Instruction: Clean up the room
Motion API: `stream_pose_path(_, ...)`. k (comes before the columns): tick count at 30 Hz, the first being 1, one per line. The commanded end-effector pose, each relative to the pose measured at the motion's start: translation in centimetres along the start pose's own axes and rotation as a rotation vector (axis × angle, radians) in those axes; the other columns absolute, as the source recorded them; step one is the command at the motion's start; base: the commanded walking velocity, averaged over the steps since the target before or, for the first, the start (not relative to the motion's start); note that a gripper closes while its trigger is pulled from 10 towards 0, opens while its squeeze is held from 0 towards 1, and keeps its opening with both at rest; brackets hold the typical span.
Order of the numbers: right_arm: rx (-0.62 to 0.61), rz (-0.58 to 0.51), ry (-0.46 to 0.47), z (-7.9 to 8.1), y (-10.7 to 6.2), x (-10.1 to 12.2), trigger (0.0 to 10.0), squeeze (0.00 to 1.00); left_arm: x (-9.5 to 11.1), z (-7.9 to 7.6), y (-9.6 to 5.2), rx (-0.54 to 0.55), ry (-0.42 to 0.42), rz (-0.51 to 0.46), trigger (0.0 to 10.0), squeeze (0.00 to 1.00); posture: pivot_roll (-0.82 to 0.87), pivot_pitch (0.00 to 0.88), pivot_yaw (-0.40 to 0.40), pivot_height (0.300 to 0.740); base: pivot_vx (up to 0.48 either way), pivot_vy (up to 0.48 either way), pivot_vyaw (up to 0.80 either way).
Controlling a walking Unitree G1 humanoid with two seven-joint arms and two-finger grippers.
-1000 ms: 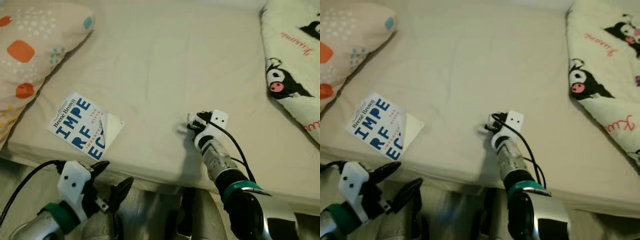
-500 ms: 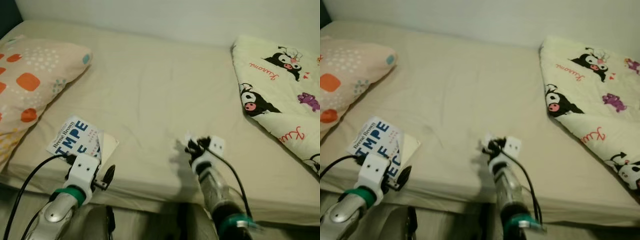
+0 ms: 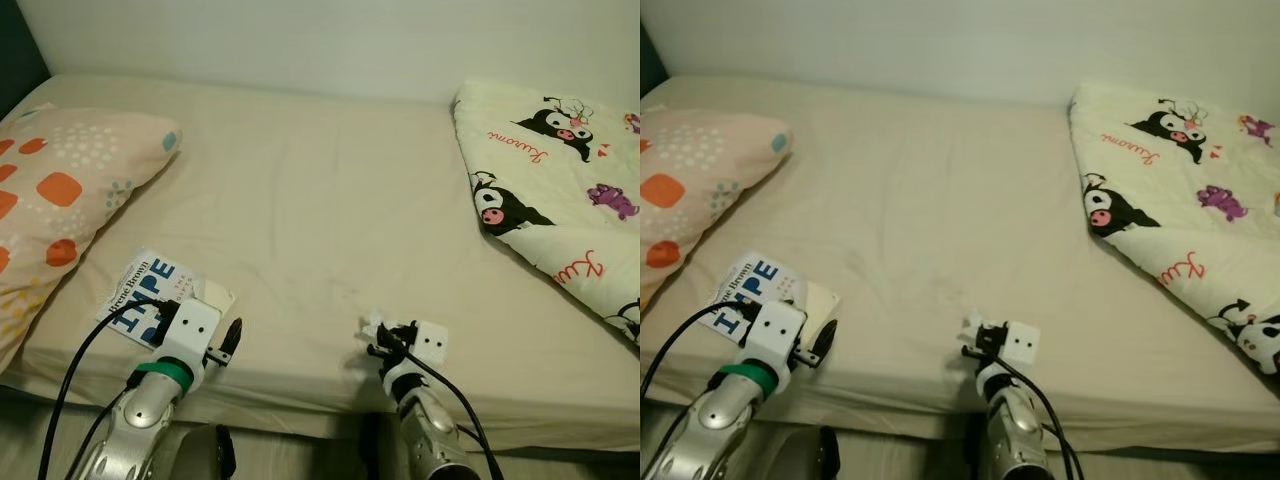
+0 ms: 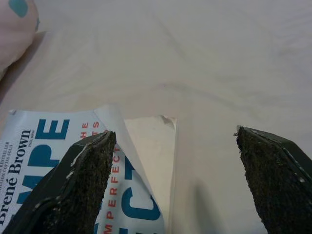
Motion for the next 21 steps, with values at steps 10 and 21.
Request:
stream_pose_path(10, 0.059, 0.008, -0.054, 1.9, 0.3, 0.4, 10.0, 0.00, 0.0, 1.5, -0.6, 0.086, -0.029, -0.034, 10.0, 0.00, 0.09, 0.000, -0.046, 0.636, 0.000, 0.000, 0.00)
stream_pose_path(21, 0.057, 0.021, -0.064, 1.7, 0.6, 0.6, 10.0, 0.00, 0.4, 1.7, -0.7, 0.111, -0.031, -0.055, 10.0, 0.00, 0.09, 0.000, -0.052, 0.686, 0.000, 0.000, 0.00)
Point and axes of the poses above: a point about 5 cm out from each wrist's last joint towards the gripper, its own y axis pointing out of the wrist towards the gripper, its own x axis along the axis of the wrist's last joint, z = x × y, the point moved 6 cm from there along y, pointing out of the wrist towards the gripper, and after that the axes turned 15 degrees about -y, right-handed, at the moved point
